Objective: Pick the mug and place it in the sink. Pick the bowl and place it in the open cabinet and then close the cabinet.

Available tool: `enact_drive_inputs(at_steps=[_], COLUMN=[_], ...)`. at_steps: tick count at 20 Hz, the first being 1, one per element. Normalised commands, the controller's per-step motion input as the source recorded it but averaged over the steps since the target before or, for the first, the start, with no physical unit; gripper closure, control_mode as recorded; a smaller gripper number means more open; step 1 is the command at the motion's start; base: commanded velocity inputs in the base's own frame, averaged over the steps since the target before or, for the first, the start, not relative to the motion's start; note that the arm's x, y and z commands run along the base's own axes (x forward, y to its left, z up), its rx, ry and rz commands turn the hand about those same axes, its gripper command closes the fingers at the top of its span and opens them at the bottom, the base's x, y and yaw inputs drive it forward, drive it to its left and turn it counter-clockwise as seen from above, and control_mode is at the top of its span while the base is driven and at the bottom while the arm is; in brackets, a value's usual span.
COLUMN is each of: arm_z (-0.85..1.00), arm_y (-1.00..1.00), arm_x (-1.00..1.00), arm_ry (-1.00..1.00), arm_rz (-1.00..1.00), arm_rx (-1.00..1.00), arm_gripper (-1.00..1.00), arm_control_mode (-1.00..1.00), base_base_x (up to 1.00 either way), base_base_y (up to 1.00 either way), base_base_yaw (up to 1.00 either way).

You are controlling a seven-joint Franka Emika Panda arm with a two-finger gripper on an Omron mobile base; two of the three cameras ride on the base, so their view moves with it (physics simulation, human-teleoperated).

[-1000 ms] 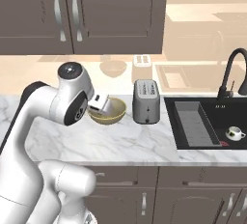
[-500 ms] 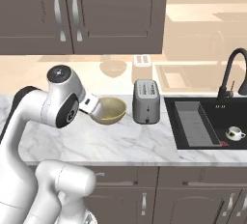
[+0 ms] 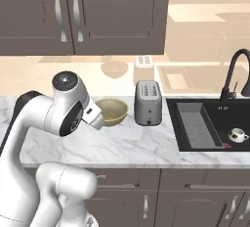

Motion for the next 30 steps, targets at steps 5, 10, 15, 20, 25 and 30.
enact_drive_inputs(at_steps=[5, 10, 15, 20, 25, 30], arm_z=[0.0, -0.02, -0.04, -0.09, -0.35, -0.36], arm_y=[-0.17, -0.17, -0.16, -0.04, 0.0, 0.0], arm_x=[0.0, 0.08, 0.19, 0.12, 0.2, 0.2], arm_ry=[0.09, 0.18, 0.18, 0.07, -0.01, 0.0], arm_rz=[-0.1, -0.07, -0.06, -0.05, -0.01, 0.0], arm_rx=[0.15, 0.02, 0.03, 0.05, 0.0, 0.0], arm_gripper=[-1.0, -1.0, -1.0, -1.0, -1.0, -1.0], arm_control_mode=[-1.0, -1.0, -1.0, -1.0, -1.0, -1.0], base_base_x=[0.0, 0.0, 0.0, 0.0, 0.0, 0.0], base_base_y=[0.0, 0.0, 0.0, 0.0, 0.0, 0.0], base_base_yaw=[0.0, 0.0, 0.0, 0.0, 0.0, 0.0])
